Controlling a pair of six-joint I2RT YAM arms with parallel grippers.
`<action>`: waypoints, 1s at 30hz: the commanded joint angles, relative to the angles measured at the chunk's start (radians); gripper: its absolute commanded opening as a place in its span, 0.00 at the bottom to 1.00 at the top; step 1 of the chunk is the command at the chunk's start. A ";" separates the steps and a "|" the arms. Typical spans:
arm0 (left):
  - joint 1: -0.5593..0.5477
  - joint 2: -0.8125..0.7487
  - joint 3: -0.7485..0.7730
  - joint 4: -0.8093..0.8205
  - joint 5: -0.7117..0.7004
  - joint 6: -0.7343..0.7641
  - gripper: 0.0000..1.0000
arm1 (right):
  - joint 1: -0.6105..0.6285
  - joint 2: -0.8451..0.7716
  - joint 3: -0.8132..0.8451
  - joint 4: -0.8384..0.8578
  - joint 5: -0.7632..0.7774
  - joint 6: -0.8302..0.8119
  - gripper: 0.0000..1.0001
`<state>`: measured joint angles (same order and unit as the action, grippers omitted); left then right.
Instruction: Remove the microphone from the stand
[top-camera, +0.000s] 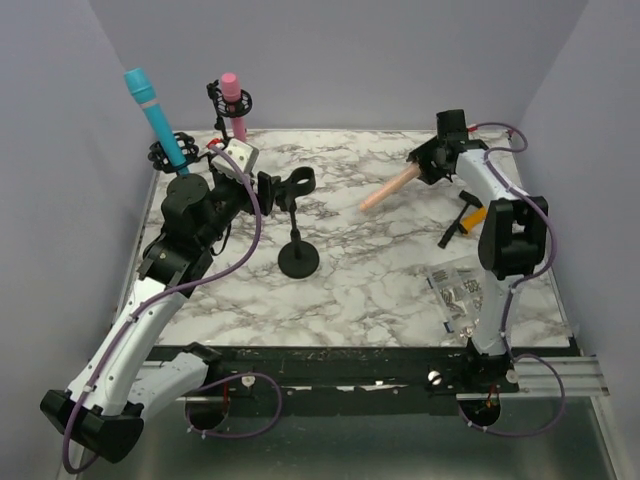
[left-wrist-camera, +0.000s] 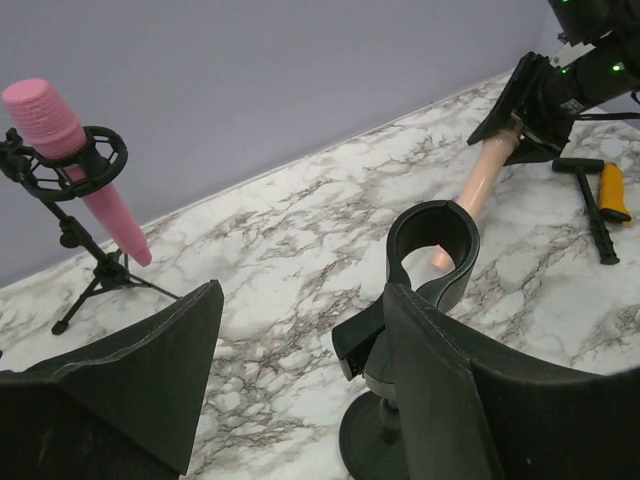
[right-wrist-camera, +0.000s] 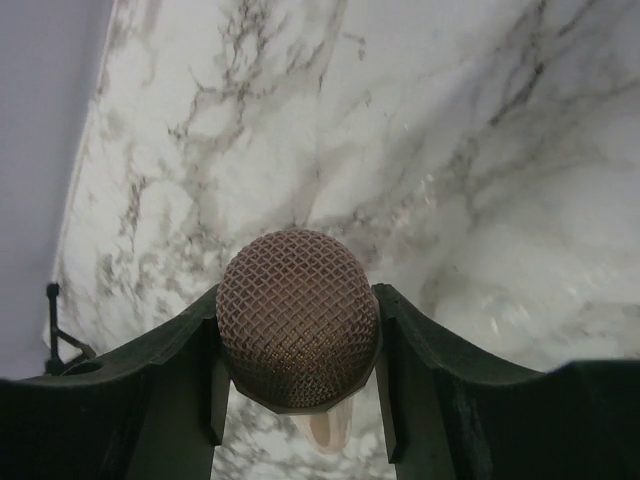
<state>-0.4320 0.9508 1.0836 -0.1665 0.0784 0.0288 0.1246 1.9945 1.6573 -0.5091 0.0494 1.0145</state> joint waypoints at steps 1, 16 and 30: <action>-0.015 -0.049 -0.032 0.021 -0.071 0.026 0.67 | -0.024 0.238 0.338 -0.269 -0.055 0.226 0.01; -0.019 -0.037 -0.040 0.041 -0.080 0.010 0.67 | -0.084 0.536 0.550 -0.327 -0.055 0.388 0.01; 0.007 -0.041 -0.043 0.052 -0.028 -0.017 0.66 | -0.085 0.546 0.448 -0.284 -0.003 0.388 0.23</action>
<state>-0.4335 0.9192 1.0504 -0.1444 0.0204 0.0257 0.0444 2.4935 2.1845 -0.7807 -0.0090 1.3941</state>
